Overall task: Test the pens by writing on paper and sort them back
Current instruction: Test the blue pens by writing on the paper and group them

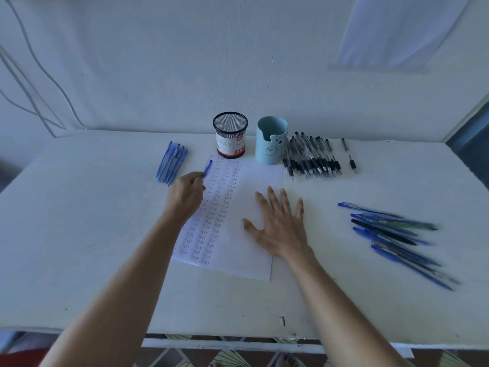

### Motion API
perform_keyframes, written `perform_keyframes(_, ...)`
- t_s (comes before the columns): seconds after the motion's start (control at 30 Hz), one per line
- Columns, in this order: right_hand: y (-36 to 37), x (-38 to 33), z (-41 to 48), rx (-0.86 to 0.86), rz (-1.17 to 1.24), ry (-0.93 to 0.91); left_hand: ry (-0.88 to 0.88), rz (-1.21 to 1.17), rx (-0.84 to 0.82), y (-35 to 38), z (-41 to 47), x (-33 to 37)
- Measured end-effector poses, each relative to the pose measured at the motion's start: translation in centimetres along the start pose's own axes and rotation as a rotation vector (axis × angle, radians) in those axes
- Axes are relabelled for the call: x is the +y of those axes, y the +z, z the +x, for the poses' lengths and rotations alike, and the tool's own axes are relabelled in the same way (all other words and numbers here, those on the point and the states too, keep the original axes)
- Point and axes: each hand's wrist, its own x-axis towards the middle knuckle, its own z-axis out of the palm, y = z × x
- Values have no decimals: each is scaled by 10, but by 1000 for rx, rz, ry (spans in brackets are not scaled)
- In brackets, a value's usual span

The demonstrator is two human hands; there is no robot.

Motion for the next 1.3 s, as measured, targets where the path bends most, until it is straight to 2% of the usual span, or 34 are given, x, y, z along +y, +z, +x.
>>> perform_keyframes(0.07,0,0,0,-6,9,5,50,217,9,-2,11,2)
perform_keyframes(0.2,1,0,0,0,15,13,97,368,120,-3,35,-7)
perform_keyframes(0.47,0,-1,-1,15,20,18,200,488,226,-7,74,-26)
perform_keyframes(0.6,0,0,0,10,18,19,193,529,251,-10,82,-30)
perform_keyframes(0.8,-1,-1,-1,9,42,22,242,460,295,5,51,-13)
perform_keyframes(0.9,-3,1,-2,-2,104,16,363,398,205,20,19,-4)
perform_keyframes(0.97,-4,2,-1,-9,158,19,402,492,117,30,-1,-2)
perform_keyframes(1.13,-5,2,0,-29,123,24,352,801,83,39,-32,0)
perform_keyframes(1.3,-7,3,2,-45,118,46,320,735,-39,38,-35,-1)
